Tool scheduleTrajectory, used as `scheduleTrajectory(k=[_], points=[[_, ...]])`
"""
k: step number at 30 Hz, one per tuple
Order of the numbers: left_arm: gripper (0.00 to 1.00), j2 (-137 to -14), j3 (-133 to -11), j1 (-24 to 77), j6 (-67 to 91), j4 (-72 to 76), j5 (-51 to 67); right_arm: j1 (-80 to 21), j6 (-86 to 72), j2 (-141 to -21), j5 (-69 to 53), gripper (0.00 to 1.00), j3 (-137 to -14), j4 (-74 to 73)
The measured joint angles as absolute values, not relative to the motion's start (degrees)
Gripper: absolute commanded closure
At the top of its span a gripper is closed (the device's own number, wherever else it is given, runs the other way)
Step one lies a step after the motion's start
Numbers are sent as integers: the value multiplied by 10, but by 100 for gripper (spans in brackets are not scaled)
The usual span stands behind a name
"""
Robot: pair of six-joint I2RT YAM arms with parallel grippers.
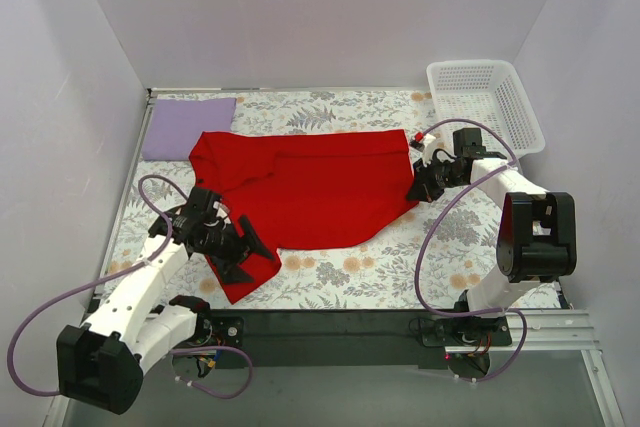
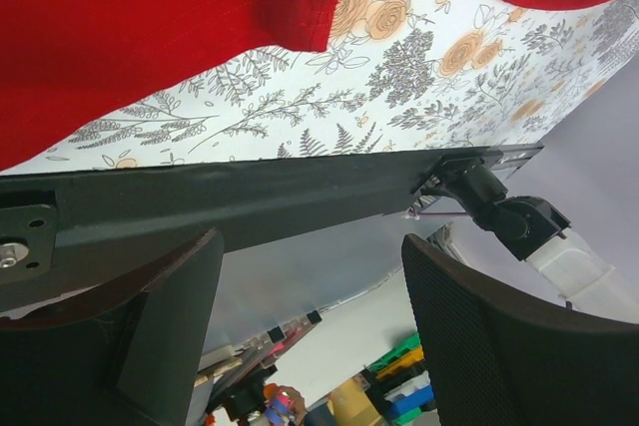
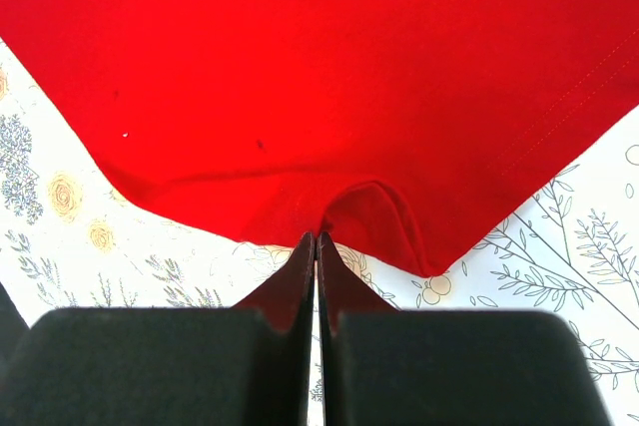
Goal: Fold and stack the t-shirts
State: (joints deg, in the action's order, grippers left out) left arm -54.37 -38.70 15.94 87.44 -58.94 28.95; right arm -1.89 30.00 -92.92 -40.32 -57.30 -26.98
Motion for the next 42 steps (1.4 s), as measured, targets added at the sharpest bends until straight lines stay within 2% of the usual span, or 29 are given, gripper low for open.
scheduleTrajectory(k=[9,15,22,35,42], points=[[30,-580,-383,161,919,-639,255,-19,300,-929,-403,99,-573,-270],[46,-609,-389,166,956,-701,180,-19,302,-929,-403,99,-573,-270],[51,-651,-412,167,1003,-732,103,-19,302,-929,-405,99,-573,-270],[50,-699,-370,199,1079,-699,67,-19,302,-929,-407,99,-573,-271],[53,-716,-348,200,1089,-664,67,-19,302,-930,-407,99,-573,-271]])
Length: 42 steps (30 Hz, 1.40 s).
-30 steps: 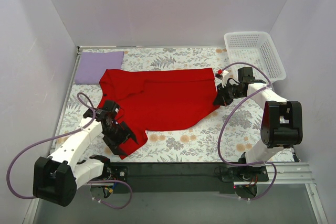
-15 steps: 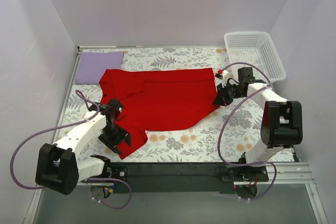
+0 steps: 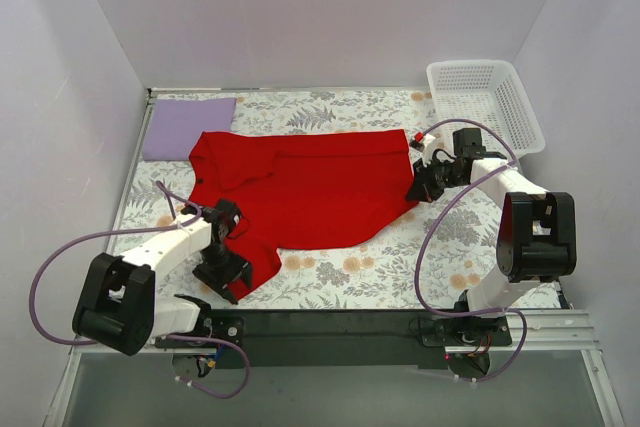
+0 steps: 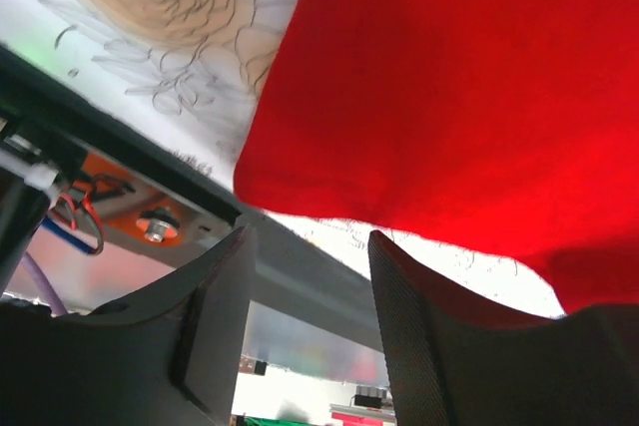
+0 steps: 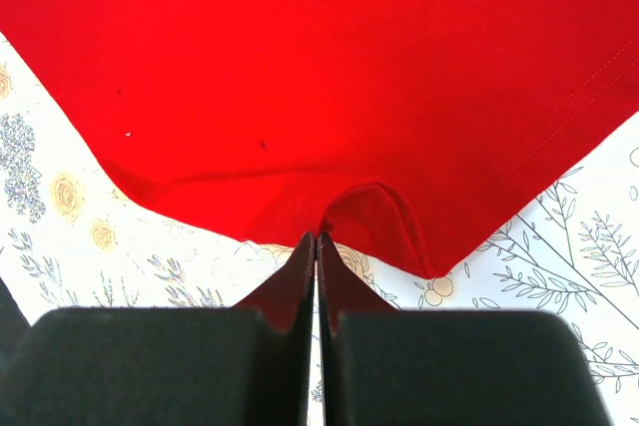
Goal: Fold and stack the t-shirts
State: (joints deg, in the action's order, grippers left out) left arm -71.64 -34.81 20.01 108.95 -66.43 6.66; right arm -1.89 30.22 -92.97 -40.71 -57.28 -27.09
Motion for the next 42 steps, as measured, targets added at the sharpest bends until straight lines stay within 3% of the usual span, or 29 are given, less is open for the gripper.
scheduleTrajectory(k=[16,21,25,27,42], points=[[66,-745,-332,200,1089,-623,66,-18,302,-932,-407,99,-573,-272],[88,-746,-332,200,1090,-620,63,-13,302,-932,-407,99,-573,-273],[92,-745,-332,200,1089,-614,62,-10,302,-932,-408,99,-573,-273],[100,-745,-332,200,1086,-613,62,-9,302,-932,-408,99,-573,-273],[100,-749,-427,200,1003,-595,63,-8,303,-932,-412,99,-573,-274]])
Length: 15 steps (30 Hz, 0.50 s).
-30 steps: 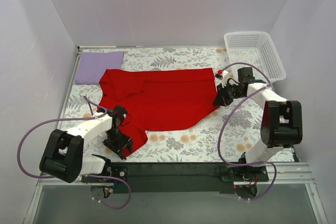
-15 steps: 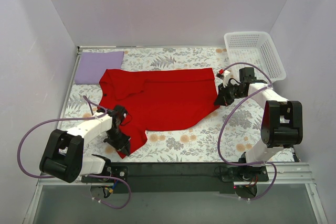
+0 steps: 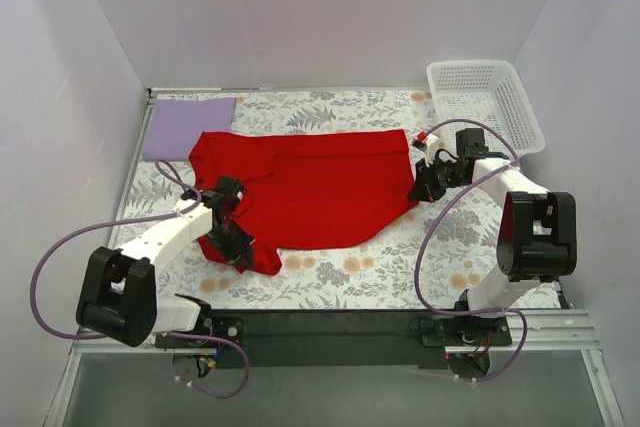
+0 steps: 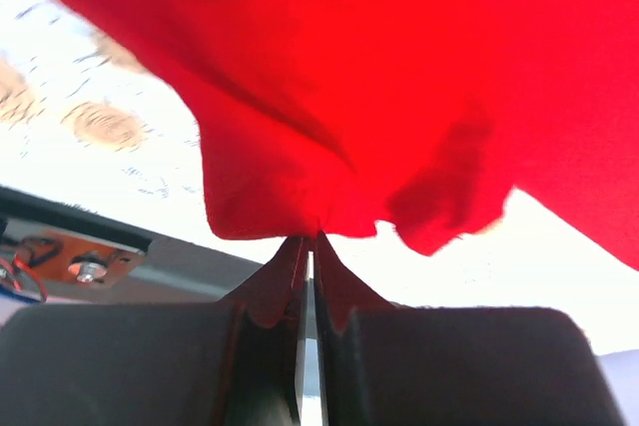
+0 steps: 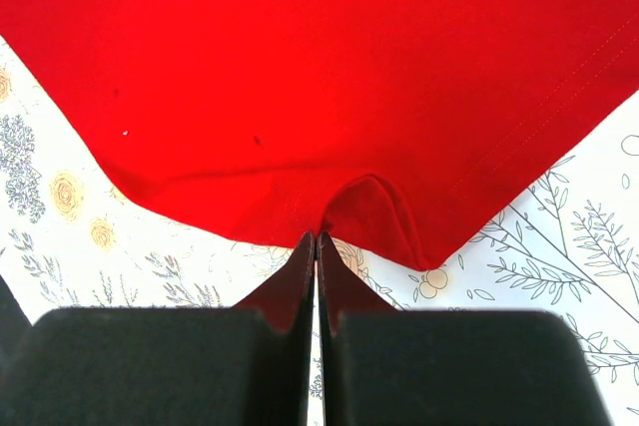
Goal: Fold and stack the t-shirts
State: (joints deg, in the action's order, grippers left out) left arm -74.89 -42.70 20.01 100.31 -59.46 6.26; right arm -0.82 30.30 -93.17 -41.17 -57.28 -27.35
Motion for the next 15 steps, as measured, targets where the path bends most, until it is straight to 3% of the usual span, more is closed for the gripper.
scheduleTrajectory(k=[15], points=[[100,-755,-462,200,929,-570,83,-8,308,-931,-417,99,-573,-279]])
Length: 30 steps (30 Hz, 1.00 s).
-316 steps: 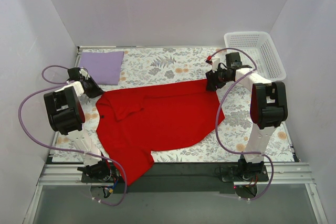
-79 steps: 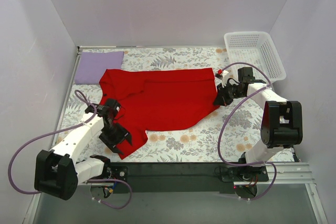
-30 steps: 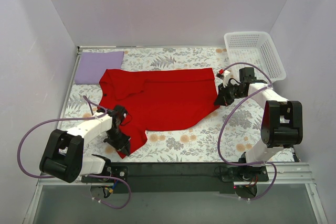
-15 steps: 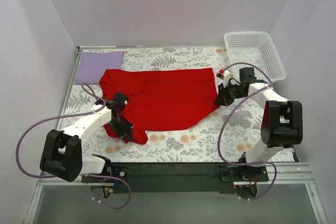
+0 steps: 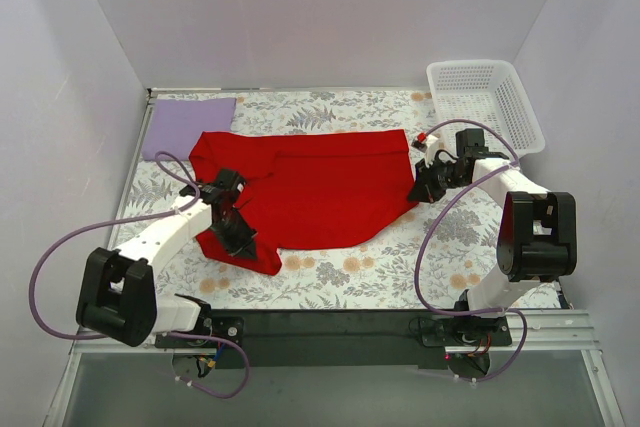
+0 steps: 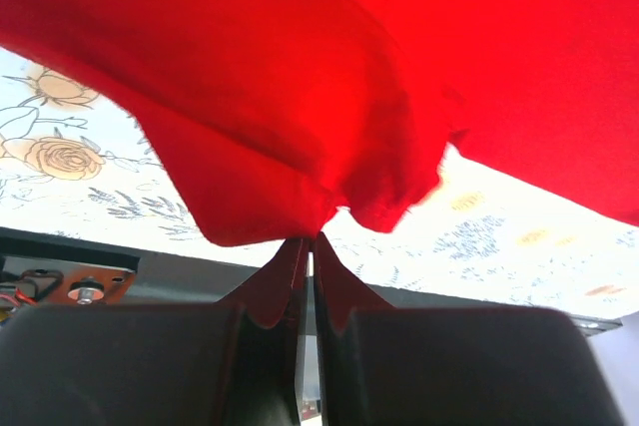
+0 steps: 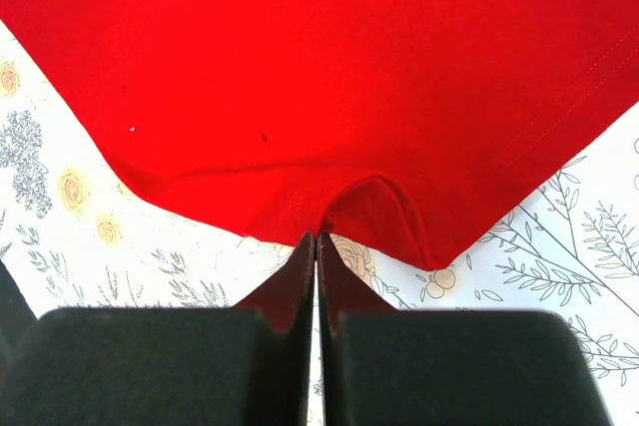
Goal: Fold and stack the t-shirts
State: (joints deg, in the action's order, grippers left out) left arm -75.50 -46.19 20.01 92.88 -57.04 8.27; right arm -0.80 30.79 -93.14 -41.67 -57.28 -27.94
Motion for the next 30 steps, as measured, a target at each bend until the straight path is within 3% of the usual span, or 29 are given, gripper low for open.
scheduleTrajectory(k=[19,30], points=[[100,-584,-474,200,932,-569,76,15,320,-825,-405,99,-549,-287],[100,-559,-536,200,937,-574,36,14,319,-788,-385,99,-543,-290]])
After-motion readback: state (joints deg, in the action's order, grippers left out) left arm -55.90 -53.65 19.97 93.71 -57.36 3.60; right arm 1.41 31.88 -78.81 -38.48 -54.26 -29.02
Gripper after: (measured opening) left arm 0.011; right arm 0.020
